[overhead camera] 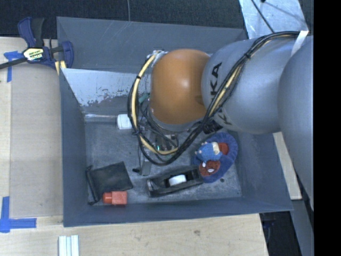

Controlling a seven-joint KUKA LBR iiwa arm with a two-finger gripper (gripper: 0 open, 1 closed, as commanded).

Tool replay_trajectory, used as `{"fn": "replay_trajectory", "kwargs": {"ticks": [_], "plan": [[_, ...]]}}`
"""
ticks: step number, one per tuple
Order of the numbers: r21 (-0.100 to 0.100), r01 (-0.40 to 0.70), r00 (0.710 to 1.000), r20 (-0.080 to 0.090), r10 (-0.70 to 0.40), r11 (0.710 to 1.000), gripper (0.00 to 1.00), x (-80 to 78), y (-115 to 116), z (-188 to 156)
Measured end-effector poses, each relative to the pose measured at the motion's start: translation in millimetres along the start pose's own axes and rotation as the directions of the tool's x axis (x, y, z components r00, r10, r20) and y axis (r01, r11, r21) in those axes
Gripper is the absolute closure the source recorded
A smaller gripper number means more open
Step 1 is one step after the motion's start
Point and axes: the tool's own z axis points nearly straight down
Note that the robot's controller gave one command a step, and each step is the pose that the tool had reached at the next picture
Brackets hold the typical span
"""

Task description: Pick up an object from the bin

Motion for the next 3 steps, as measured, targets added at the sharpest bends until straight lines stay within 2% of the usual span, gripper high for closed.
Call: {"fn": "replay_trajectory", "kwargs": {"ticks": [1, 2, 3], "plan": [[-0.002, 0.203, 0.979, 0.008, -0.203, 0.979, 0.00, 5.9, 72.2, 94.7], [-0.003, 0.035, 0.999, 0.011, -0.035, 0.999, 0.00, 8.1, 63.7, 62.8], [-0.004, -0.104, 0.995, 0.010, 0.104, 0.995, 0.00, 8.2, 63.1, 63.8]]}}
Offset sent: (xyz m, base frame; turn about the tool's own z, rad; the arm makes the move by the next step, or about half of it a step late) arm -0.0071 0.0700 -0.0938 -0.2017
